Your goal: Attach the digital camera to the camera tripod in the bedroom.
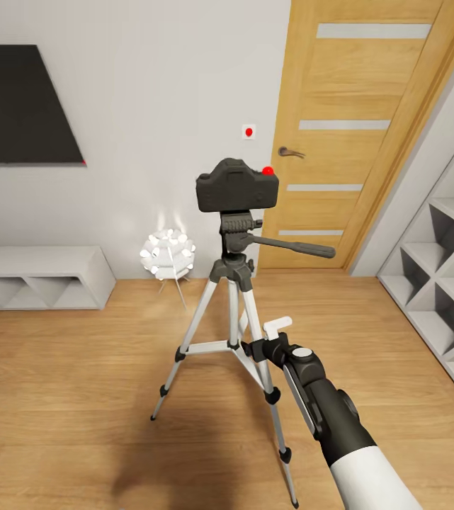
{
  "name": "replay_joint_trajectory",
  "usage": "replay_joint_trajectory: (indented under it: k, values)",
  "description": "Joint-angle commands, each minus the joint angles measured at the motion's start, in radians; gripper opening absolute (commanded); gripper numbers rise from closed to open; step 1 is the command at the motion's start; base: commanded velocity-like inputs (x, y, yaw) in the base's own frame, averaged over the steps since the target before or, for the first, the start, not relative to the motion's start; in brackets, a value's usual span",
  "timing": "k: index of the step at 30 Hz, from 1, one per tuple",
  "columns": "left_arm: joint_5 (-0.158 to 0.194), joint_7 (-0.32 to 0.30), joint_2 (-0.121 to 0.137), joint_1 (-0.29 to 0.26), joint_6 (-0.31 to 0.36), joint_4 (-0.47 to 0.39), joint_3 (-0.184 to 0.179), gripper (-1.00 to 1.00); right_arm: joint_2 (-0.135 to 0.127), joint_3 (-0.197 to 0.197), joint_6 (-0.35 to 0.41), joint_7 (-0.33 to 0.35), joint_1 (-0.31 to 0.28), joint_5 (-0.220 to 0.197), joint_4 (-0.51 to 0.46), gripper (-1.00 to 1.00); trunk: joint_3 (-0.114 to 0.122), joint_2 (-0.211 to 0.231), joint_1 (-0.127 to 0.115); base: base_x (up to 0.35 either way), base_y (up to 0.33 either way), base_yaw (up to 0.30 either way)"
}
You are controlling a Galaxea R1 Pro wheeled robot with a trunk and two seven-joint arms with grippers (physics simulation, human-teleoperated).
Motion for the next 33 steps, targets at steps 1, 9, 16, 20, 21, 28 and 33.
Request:
replay_joint_trajectory:
  k: [1,9,16,20,21,28,33]
  values:
    - [0.009,0.003,-0.001,-0.001,0.003,0.000,-0.008,1.00,0.000,0.000,0.005,0.008,-0.001,0.008,-0.001,1.00,-0.002,-0.002,0.001,0.000,0.000,0.000]
    - [0.010,0.003,-0.004,0.000,-0.004,0.001,-0.008,1.00,-0.001,-0.001,0.009,0.007,-0.001,0.010,-0.001,1.00,-0.002,-0.002,0.001,0.000,0.000,0.000]
    - [0.010,0.003,-0.004,0.000,-0.007,0.001,-0.008,1.00,-0.001,-0.001,0.016,0.007,-0.001,0.010,-0.002,1.00,-0.002,-0.002,0.001,0.000,0.000,0.000]
    - [0.010,0.004,-0.004,0.000,-0.008,0.001,-0.008,1.00,-0.002,-0.001,0.018,0.008,-0.002,0.011,-0.002,1.00,-0.002,-0.002,0.001,0.000,0.000,0.000]
    - [0.010,0.004,-0.004,0.000,-0.008,0.001,-0.008,1.00,-0.002,-0.002,0.018,0.008,-0.001,0.011,-0.003,1.00,-0.002,-0.002,0.001,0.000,0.000,0.000]
    - [0.010,0.004,-0.004,0.000,-0.010,0.001,-0.008,1.00,-0.003,-0.003,0.020,0.026,-0.001,0.012,-0.009,1.00,-0.002,-0.002,0.001,0.000,0.000,0.000]
    - [0.010,0.004,-0.004,0.000,-0.010,0.001,-0.008,1.00,-0.003,-0.004,0.020,0.038,-0.001,0.012,-0.012,1.00,-0.002,-0.002,0.001,0.000,0.000,0.000]
